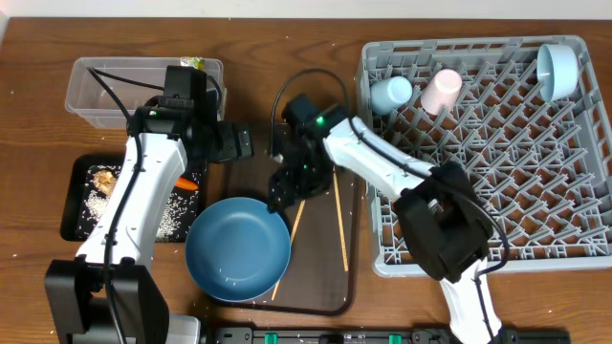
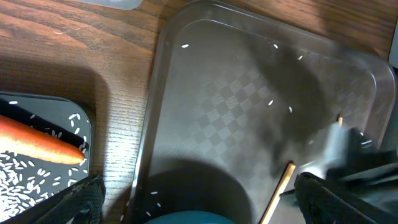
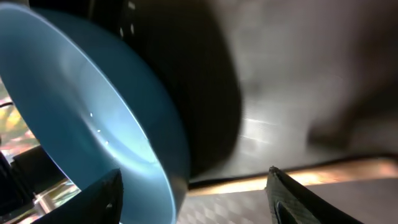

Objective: Sort waste into correct bins and load items into the dishwasher rack
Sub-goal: 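Reach the right gripper to the large blue plate and grasp its rim, then lift the blue plate and carry it over the rack, then lower the blue plate into the rack's right side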

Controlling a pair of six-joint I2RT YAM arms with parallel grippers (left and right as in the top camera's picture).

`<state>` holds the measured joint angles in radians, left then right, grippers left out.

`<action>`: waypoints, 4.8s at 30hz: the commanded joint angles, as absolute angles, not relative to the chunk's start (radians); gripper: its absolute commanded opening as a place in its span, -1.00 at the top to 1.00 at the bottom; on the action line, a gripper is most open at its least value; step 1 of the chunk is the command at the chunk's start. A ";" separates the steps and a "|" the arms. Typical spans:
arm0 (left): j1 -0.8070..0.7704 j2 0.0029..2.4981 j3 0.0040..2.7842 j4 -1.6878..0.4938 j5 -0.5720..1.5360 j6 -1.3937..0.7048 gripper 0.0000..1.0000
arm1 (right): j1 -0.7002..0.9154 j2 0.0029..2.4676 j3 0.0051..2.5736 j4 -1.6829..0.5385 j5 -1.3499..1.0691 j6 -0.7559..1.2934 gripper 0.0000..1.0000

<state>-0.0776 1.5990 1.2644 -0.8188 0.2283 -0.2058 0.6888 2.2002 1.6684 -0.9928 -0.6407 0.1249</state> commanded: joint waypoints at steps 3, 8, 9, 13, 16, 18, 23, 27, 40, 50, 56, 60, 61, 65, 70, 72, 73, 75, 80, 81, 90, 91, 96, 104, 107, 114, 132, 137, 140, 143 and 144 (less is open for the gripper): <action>-0.074 1.594 1.260 -0.822 0.215 -0.200 -0.96 | 0.727 2.201 1.628 -0.967 -0.709 0.166 -0.22; -0.074 1.594 1.260 -0.822 0.215 -0.200 -0.96 | 0.739 2.201 1.617 -0.957 -0.669 0.236 0.46; -0.074 1.594 1.260 -0.822 0.215 -0.200 -0.96 | 0.739 2.201 1.615 -0.955 -0.659 0.253 0.62; -0.074 1.594 1.260 -0.822 0.215 -0.200 -0.96 | 0.739 2.201 1.604 -0.949 -0.655 0.270 0.90; -0.074 1.594 1.260 -0.822 0.215 -0.200 -0.96 | 0.739 2.201 1.600 -0.945 -0.655 0.278 0.89; -0.074 1.594 1.260 -0.822 0.215 -0.200 -0.96 | 0.743 2.201 1.599 -0.945 -0.655 0.296 0.90; -0.074 1.594 1.260 -0.822 0.215 -0.200 -0.95 | 0.767 2.201 1.578 -0.902 -0.643 0.344 0.79; -0.074 1.594 1.260 -0.822 0.215 -0.200 -0.96 | 0.770 2.202 1.565 -0.885 -0.640 0.367 0.56; -0.074 1.594 1.260 -0.822 0.215 -0.200 -0.96 | 0.778 2.202 1.562 -0.862 -0.640 0.388 0.91; -0.074 1.594 1.260 -0.822 0.215 -0.200 -0.96 | 0.719 2.196 1.563 -0.839 -0.699 0.328 0.98; -0.074 1.594 1.259 -0.822 0.216 -0.200 -0.96 | 0.625 2.107 1.563 -0.846 -0.628 0.283 0.98; -0.074 1.594 1.260 -0.822 0.215 -0.200 -0.96 | 0.568 2.019 1.563 -0.854 -0.517 0.271 0.97; -0.074 1.594 1.260 -0.822 0.215 -0.200 -0.96 | 0.553 1.998 1.563 -0.864 -0.486 0.262 0.98; -0.074 1.594 1.260 -0.822 0.215 -0.200 -0.96 | 0.506 1.932 1.563 -0.916 -0.342 0.245 0.98; -0.074 1.594 1.260 -0.822 0.215 -0.200 -0.96 | 0.483 1.911 1.563 -0.948 -0.259 0.222 0.98; -0.074 1.594 1.260 -0.822 0.215 -0.200 -0.96 | 0.483 1.911 1.563 -0.955 -0.227 0.209 0.98; -0.074 1.594 1.260 -0.822 0.216 -0.200 -0.96 | 0.483 1.911 1.563 -0.957 -0.211 0.204 0.98; -0.074 1.594 1.260 -0.822 0.215 -0.200 -0.96 | 0.486 1.911 1.563 -0.957 -0.172 0.196 0.98; -0.074 1.594 1.260 -0.822 0.216 -0.200 -0.95 | 0.498 1.911 1.563 -0.962 0.017 0.190 0.98; -0.074 1.594 1.260 -0.822 0.216 -0.200 -0.95 | 0.498 1.910 1.565 -0.963 0.052 0.195 0.98; -0.074 1.594 1.260 -0.822 0.215 -0.200 -0.96 | 0.470 1.800 1.659 -0.973 0.222 0.175 0.98; -0.074 1.594 1.260 -0.822 0.215 -0.200 -0.96 | 0.470 1.772 1.670 -0.972 0.257 0.163 0.98; -0.074 1.594 1.260 -0.822 0.215 -0.200 -0.96 | 0.456 1.621 1.686 -0.995 0.453 0.155 0.98; -0.074 1.594 1.260 -0.822 0.215 -0.200 -0.95 | 0.404 1.464 1.686 -1.128 0.921 0.198 0.98; -0.074 1.594 1.260 -0.822 0.215 -0.200 -0.96 | 0.383 1.458 1.686 -1.179 1.110 0.216 0.98; -0.074 1.594 1.260 -0.822 0.215 -0.200 -0.95 | 0.271 1.466 1.685 -1.234 1.403 0.172 0.97; -0.074 1.594 1.260 -0.822 0.215 -0.200 -0.96 | -0.184 1.554 1.685 -1.029 1.326 0.010 0.97; -0.074 1.594 1.260 -0.822 0.215 -0.200 -0.95 | -0.240 1.603 1.685 -1.020 1.220 0.010 0.98; -0.074 1.594 1.260 -0.822 0.215 -0.200 -0.95 | -0.242 1.634 1.685 -0.989 1.198 -0.018 0.97; -0.074 1.594 1.260 -0.822 0.215 -0.200 -0.96 | -0.242 1.670 1.685 -0.949 1.176 -0.080 0.97; -0.074 1.594 1.260 -0.822 0.215 -0.200 -0.96 | -0.242 1.686 1.685 -0.936 1.174 -0.100 0.98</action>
<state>-0.0776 1.5990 1.2644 -0.8188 0.2283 -0.2058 -0.2348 1.6554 1.6764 -0.9539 1.1854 -0.0326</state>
